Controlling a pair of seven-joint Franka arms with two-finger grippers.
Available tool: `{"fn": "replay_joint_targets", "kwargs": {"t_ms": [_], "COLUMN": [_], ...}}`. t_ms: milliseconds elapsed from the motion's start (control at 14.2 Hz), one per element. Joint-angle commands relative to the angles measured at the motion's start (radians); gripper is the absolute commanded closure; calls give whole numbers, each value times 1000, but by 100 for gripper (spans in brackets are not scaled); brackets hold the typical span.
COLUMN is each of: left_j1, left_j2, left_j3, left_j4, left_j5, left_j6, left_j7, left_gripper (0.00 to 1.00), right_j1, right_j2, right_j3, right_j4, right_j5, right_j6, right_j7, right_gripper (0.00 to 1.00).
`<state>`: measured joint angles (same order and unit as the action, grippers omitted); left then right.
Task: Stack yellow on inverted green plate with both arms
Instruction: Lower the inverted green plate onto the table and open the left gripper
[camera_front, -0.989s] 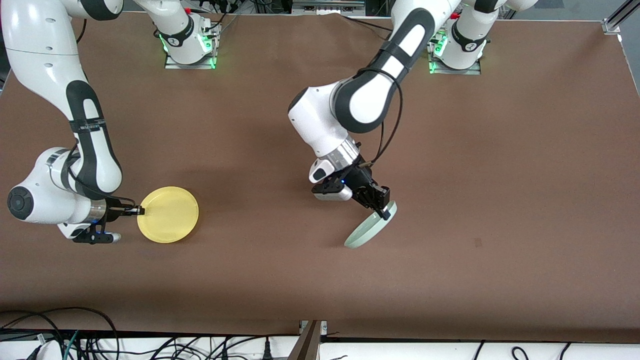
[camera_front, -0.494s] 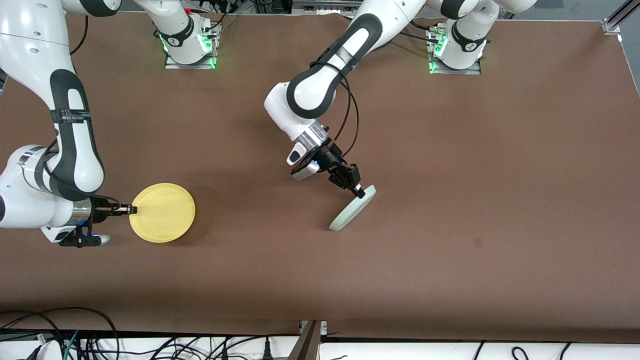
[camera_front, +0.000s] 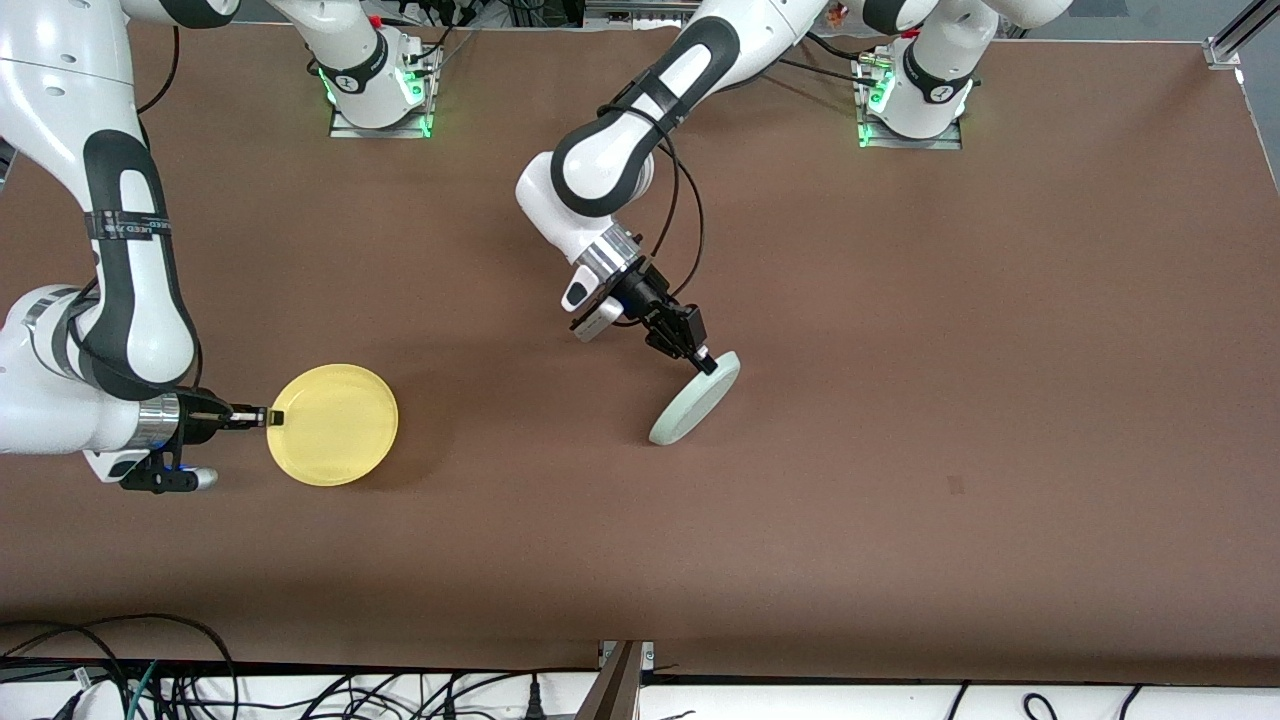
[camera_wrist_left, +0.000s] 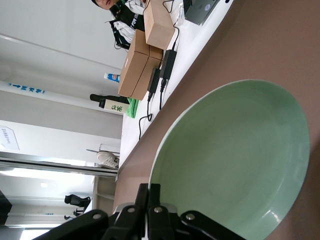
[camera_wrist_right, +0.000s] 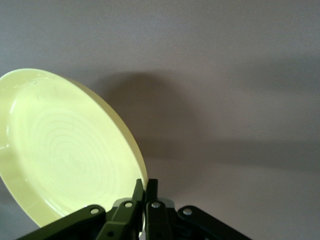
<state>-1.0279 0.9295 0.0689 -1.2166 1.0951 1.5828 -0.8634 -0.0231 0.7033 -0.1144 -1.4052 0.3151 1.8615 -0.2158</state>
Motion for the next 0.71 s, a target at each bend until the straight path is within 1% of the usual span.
{"fn": "replay_joint_targets", "kwargs": {"t_ms": [0,141,424,636], "left_j1": [-35,-44,-63,-90], "left_j2": [37,43,49,65], "left_j3": [17,15,15,15], "left_j4": [23,22,20,20], "left_j5": [22,22,20,22], "left_j6": [-35,-58,-63,-86], "left_j7": [-57,-80,-80,-83], "left_gripper": [100,100,100,98], "right_j1": [-9,-11,-9,-11], "right_j2": [-12,-12,-12,-5], "right_j3": [9,9,15,12], "right_j4": [3,2,2,0], "right_j5": [24,25,25,41], "right_j6": [-33,-41,-68,-68], "right_j7": [-16,-17,-14,-16], "right_gripper": [100,100,100,100]}}
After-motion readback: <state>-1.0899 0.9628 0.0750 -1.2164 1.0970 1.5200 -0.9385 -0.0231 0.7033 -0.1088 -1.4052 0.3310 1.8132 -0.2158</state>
